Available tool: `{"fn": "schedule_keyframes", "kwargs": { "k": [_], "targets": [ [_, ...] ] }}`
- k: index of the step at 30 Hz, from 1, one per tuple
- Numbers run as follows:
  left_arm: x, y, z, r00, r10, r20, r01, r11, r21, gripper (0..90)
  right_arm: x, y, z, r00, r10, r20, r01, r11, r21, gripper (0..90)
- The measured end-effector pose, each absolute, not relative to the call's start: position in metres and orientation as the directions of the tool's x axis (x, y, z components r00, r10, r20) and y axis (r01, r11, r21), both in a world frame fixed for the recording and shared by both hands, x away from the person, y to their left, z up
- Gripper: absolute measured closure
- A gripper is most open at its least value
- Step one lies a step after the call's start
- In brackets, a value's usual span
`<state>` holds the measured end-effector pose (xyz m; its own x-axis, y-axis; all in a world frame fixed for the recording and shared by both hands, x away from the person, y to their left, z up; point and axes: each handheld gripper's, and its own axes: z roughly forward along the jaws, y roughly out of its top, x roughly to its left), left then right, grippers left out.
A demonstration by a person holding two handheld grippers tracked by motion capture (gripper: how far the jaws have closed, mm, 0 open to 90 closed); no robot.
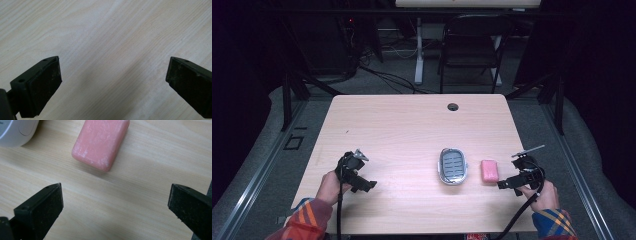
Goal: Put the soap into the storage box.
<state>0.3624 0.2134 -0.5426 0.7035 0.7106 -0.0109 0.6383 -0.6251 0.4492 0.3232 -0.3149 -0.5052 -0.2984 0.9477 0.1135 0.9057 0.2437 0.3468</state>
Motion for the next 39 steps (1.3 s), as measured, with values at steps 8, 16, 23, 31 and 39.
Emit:
{"fn": "schedule_keyframes", "kwargs": {
  "k": [8, 16, 23, 31, 39],
  "targets": [
    [0.363, 0.213, -0.544, 0.703, 0.711, -0.013, 0.641, -0.625, 0.445, 0.1, 0.328, -0.304, -0.495, -0.322, 0.941, 0.101, 0.898, 0.27, 0.347, 0.0],
    [0.364, 0.212, -0.545, 0.703, 0.711, -0.013, 0.643, -0.627, 0.441, 0.1, 0.336, -0.295, -0.488, -0.319, 0.942, 0.103, 0.897, 0.265, 0.355, 0.0],
    [0.365, 0.213, -0.545, 0.699, 0.714, -0.019, 0.648, -0.623, 0.437, 0.1, 0.348, -0.293, -0.487, -0.304, 0.945, 0.119, 0.912, 0.252, 0.325, 0.0],
    [0.365, 0.213, -0.546, 0.699, 0.715, -0.02, 0.649, -0.623, 0.436, 0.1, 0.359, -0.285, -0.494, -0.287, 0.948, 0.135, 0.926, 0.239, 0.293, 0.0],
    [0.365, 0.213, -0.546, 0.7, 0.714, -0.017, 0.647, -0.625, 0.436, 0.1, 0.373, -0.28, -0.499, -0.294, 0.944, 0.15, 0.938, 0.255, 0.234, 0.0]
  ]
}}
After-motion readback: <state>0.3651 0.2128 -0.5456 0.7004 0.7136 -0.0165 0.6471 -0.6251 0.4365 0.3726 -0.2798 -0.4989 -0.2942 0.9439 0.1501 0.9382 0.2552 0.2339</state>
